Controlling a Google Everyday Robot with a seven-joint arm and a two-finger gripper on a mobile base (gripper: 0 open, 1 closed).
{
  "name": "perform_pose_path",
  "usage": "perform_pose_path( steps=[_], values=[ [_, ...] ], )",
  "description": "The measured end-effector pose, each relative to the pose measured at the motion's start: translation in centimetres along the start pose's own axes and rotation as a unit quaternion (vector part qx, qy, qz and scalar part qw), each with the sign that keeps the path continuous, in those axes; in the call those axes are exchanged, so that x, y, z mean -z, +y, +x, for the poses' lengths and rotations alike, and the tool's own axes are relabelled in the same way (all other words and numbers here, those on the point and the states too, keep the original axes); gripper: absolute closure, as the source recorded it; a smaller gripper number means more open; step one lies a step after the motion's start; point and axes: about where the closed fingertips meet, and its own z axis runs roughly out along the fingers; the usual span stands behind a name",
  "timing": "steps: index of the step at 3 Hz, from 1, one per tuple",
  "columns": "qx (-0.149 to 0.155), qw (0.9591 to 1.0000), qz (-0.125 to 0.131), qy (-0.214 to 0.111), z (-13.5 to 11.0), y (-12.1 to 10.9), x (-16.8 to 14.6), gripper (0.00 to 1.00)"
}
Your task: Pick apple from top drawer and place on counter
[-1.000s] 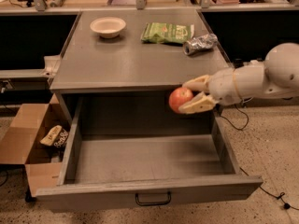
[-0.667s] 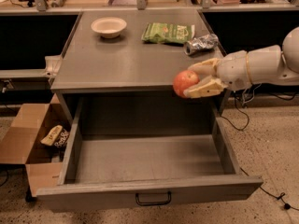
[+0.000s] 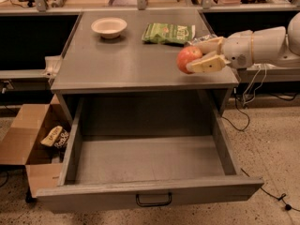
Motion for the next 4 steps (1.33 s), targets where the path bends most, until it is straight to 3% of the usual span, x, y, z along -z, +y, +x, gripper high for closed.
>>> perform_pose_path(
  steps=[2,4],
  values=[
    [-0.059,0.9977,0.032,-0.011,1.5,-4.3,-2.1,1.00],
    [-0.081,0.9957,0.045,-0.009,2.4,-6.0,-3.1,1.00]
  ],
)
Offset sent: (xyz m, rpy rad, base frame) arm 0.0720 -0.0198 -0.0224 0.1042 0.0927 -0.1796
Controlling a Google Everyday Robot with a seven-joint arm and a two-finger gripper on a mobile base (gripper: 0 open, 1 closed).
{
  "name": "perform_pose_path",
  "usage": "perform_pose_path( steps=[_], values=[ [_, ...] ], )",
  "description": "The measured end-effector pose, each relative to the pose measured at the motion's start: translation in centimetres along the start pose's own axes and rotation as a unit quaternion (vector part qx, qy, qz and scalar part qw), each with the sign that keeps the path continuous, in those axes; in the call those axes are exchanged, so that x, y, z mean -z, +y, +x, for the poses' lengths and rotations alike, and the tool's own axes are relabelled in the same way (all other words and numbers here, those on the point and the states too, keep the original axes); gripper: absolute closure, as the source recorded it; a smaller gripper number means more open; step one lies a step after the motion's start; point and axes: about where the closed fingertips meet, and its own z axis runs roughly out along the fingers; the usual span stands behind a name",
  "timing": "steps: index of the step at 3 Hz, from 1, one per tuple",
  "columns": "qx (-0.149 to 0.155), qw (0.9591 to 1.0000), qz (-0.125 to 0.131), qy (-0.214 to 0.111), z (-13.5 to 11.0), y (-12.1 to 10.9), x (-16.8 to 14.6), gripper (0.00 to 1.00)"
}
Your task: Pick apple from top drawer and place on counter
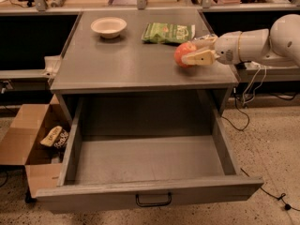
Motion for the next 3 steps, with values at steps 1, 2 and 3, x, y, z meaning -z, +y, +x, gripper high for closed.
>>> perform_pose_path(
  steps=[1,2,3],
  values=[
    [-0.006,1.0000,0.002,0.001,0.28,-0.38,-0.28,1.00],
    [-0.010,0.9999,0.002,0.002,0.45,-0.49,-0.51,0.98],
    [-0.014,0.9999,-0.001,0.004,0.58,-0.56,-0.73,0.76]
  ],
)
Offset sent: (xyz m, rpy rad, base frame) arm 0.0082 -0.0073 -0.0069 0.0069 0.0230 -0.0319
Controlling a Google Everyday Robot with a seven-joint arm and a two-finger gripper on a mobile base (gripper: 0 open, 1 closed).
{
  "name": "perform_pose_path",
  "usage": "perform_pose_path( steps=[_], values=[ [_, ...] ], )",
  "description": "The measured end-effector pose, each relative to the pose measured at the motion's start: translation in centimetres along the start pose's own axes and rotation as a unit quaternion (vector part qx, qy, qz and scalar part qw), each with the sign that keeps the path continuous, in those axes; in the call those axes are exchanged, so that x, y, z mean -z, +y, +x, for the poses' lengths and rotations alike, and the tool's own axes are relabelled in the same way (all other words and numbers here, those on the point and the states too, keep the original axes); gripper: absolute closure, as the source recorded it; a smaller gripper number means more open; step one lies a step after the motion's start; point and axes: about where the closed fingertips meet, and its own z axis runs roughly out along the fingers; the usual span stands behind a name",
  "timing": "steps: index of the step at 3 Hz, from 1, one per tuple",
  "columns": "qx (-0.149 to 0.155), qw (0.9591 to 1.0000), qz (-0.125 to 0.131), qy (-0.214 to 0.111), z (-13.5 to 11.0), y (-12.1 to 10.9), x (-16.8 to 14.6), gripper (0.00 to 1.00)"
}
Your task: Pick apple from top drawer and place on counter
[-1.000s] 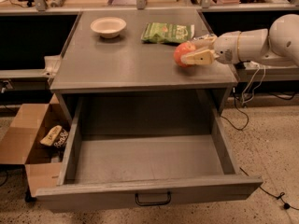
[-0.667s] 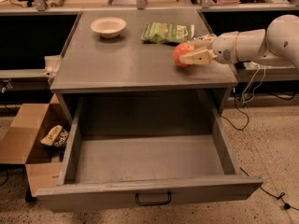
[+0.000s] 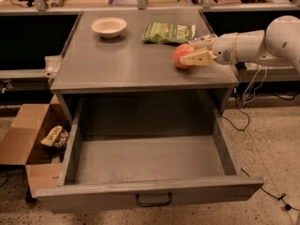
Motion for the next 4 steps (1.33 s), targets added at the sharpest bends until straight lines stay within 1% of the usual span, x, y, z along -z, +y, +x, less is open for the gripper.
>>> perform_pose_path(
  steps=[2,3,4],
  values=[
    [-0.006,0.9999,-0.011,0.001,0.12,0.25,-0.56,0.28],
    [-0.006,0.9999,-0.011,0.001,0.12,0.25,-0.56,0.06],
    [-0.008,0.9998,-0.016,0.001,0.04,0.45,-0.79,0.00]
  ],
)
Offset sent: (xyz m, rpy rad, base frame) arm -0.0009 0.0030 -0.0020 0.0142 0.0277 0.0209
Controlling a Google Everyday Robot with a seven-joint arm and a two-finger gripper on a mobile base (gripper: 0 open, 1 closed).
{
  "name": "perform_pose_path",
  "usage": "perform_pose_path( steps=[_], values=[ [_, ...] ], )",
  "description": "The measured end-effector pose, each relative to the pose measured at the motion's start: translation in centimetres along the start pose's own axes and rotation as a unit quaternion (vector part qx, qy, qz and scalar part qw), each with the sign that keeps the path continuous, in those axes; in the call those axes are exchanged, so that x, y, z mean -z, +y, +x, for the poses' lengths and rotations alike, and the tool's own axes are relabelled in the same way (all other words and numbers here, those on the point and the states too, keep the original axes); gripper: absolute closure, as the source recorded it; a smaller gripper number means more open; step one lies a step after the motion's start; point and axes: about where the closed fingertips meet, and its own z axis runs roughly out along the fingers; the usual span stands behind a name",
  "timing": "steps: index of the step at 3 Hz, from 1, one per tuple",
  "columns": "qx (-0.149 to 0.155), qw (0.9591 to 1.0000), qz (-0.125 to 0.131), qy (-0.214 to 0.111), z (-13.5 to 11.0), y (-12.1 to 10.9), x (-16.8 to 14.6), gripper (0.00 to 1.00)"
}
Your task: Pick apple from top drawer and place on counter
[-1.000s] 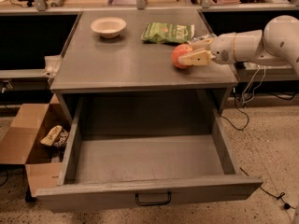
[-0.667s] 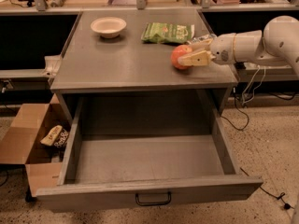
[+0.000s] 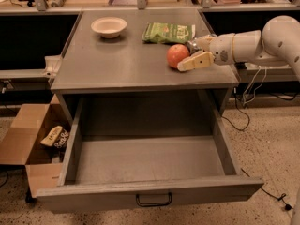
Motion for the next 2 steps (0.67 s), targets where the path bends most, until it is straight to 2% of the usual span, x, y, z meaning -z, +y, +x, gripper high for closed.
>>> perform_pose_path(
  steps=[1,2],
  values=[
    [0.000,1.0000,-0.001,0.000,0.0,0.0,0.0,0.00],
    [0.017,0.9994,0.021,-0.024,-1.0,0.1,2.2,0.00]
  ],
)
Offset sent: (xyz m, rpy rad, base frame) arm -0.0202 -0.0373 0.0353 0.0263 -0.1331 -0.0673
